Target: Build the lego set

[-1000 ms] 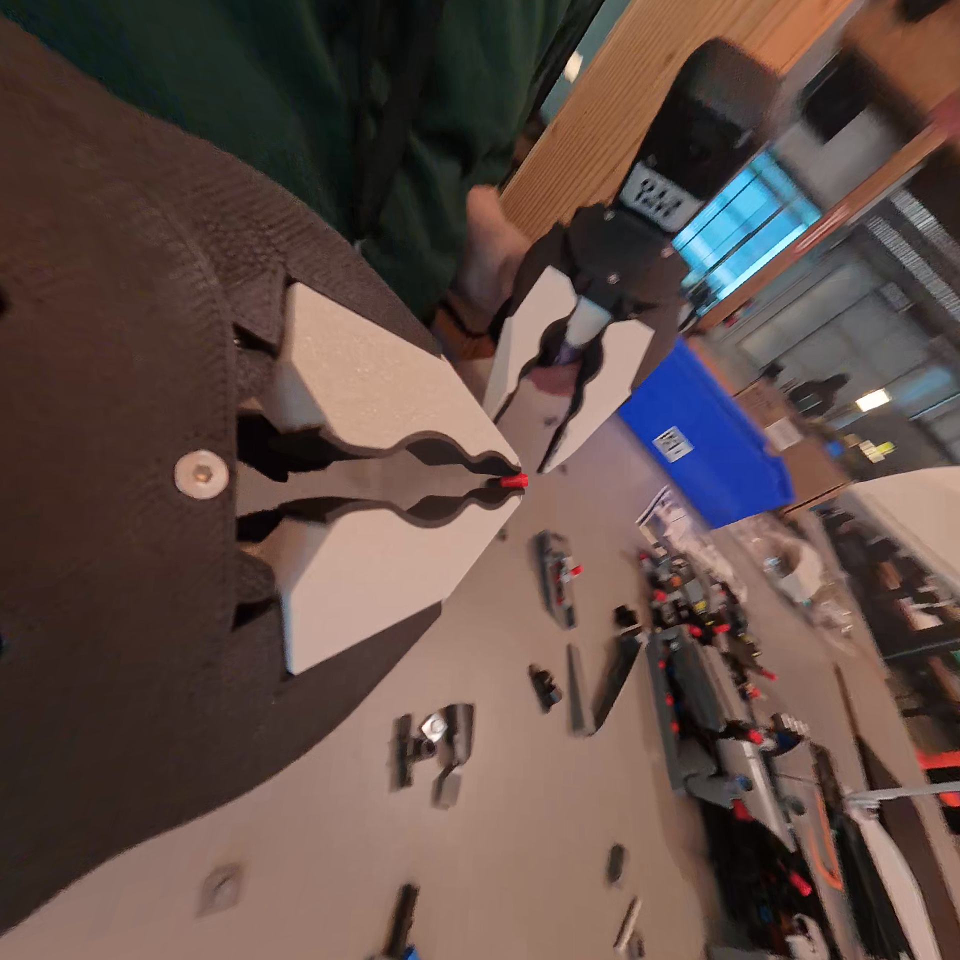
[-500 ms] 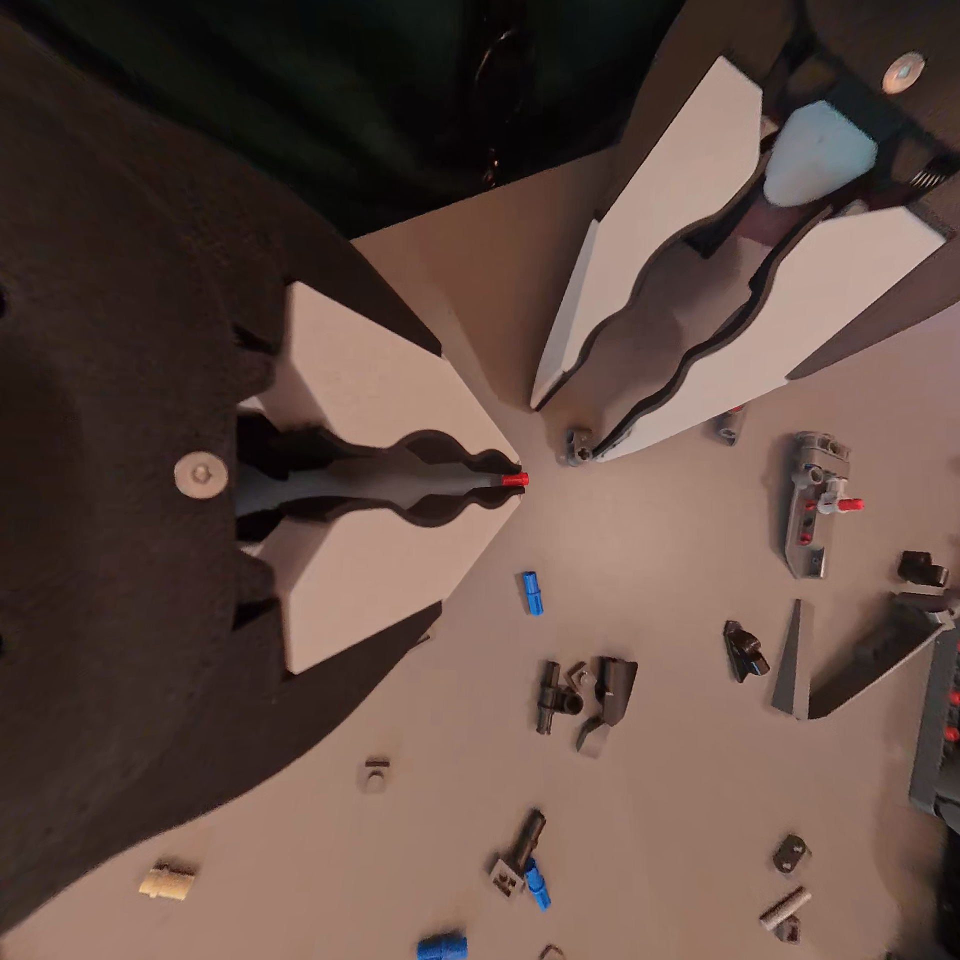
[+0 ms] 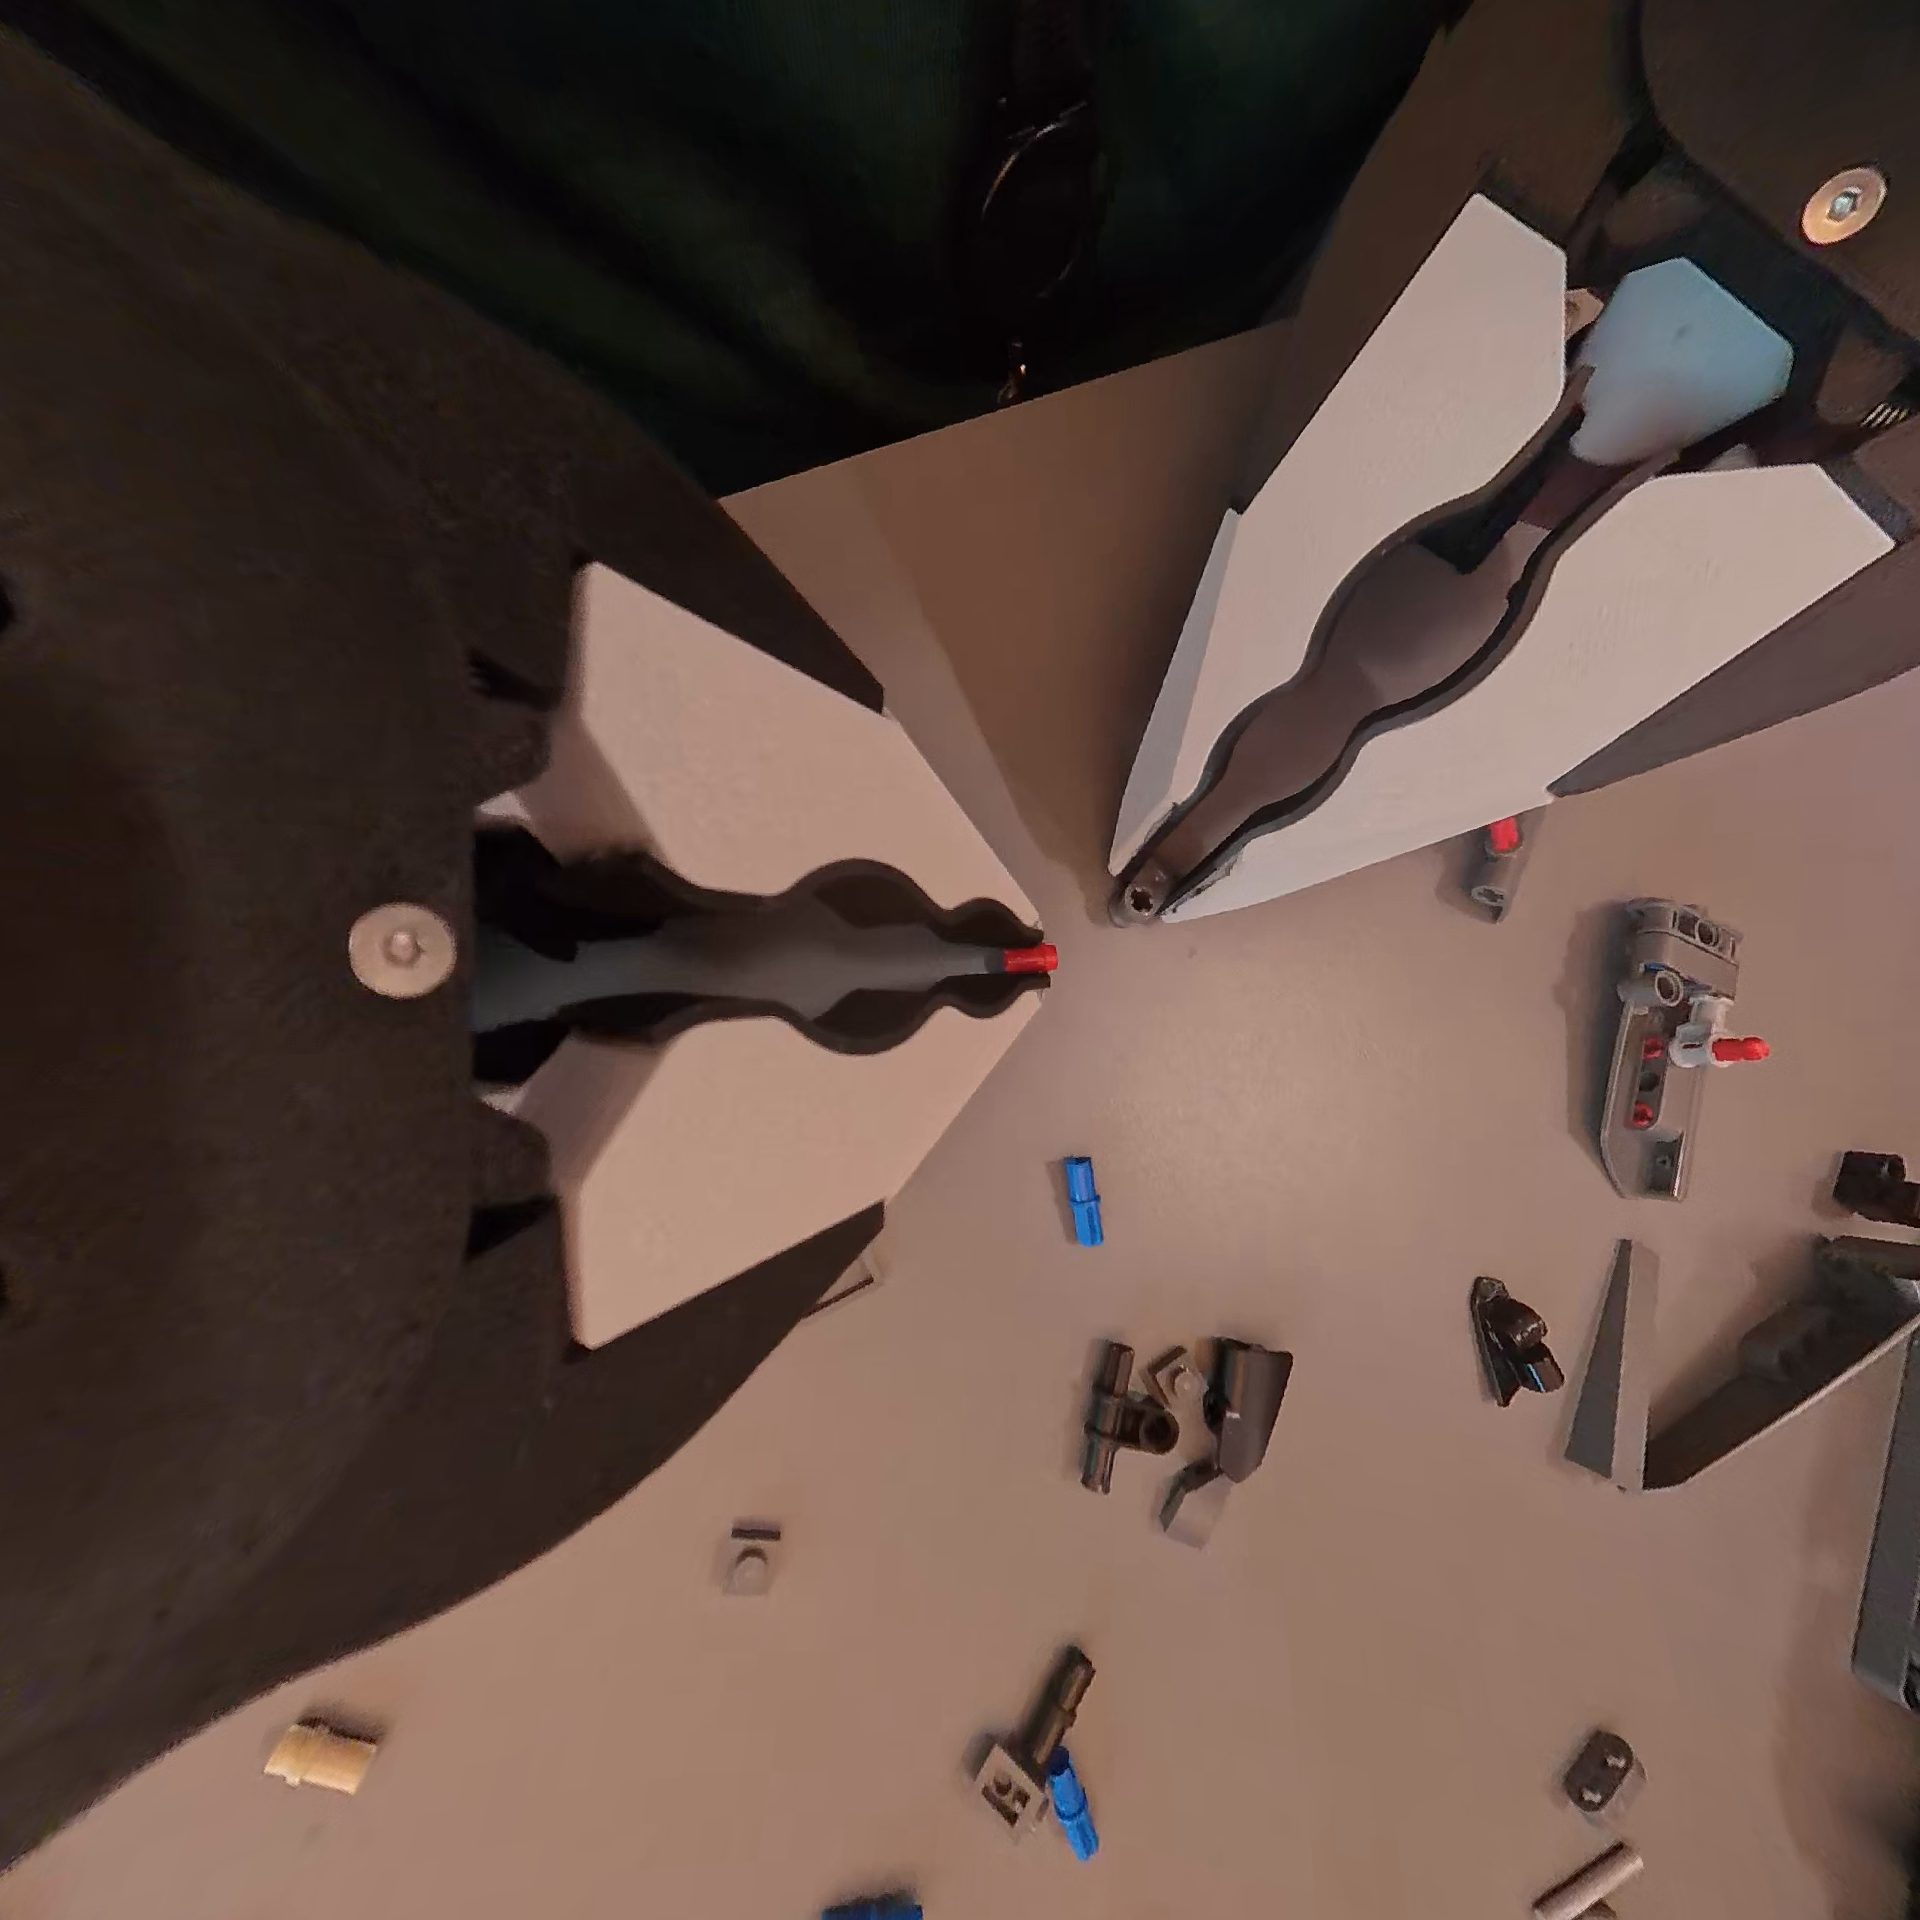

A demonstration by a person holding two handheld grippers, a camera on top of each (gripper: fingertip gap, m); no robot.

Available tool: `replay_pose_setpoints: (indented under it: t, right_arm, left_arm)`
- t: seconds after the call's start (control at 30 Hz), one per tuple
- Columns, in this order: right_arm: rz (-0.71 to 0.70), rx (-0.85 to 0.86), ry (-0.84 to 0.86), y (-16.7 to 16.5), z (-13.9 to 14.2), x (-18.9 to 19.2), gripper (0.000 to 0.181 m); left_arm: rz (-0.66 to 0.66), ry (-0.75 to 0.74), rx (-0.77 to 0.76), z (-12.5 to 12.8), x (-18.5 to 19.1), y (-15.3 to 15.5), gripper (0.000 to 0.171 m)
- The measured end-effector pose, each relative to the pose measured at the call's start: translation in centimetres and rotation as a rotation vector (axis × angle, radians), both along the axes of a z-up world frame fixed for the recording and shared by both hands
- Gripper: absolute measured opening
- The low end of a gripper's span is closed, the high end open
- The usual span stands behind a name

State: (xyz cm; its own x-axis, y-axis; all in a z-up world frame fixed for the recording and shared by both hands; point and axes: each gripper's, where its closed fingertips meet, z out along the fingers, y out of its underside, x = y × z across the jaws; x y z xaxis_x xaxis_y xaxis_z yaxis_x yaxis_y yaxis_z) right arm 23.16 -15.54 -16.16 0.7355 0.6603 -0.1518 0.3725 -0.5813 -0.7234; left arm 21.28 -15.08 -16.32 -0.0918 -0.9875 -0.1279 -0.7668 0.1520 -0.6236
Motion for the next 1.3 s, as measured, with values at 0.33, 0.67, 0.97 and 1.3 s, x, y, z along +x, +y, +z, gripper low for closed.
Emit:
replay_pose_setpoints:
  t: [0.33, 0.67, 0.97, 1.3]
  right_arm:
    - [0.087, 0.175, -0.009, 0.1, 2.7, -1.4, 0.016]
    - [0.345, 0.493, -0.267, -0.5, 5.7, -4.1, 0.011]
    - [0.44, 0.573, -0.36, -1.0, 6.1, -5.9, 0.008]
    - [0.35, 0.468, -0.244, 1.1, 5.5, -5.3, 0.006]
  left_arm:
    - [-0.038, -0.091, -0.136, 1.9, -0.2, -0.8, 0.006]
    - [-0.098, -0.202, -0.66, 6.4, -2.1, -1.8, 0.006]
    - [-0.131, -0.14, -0.782, 6.5, -3.3, -2.4, 0.006]
    - [0.037, -0.215, -0.404, 6.6, -5.6, 1.3, 0.032]
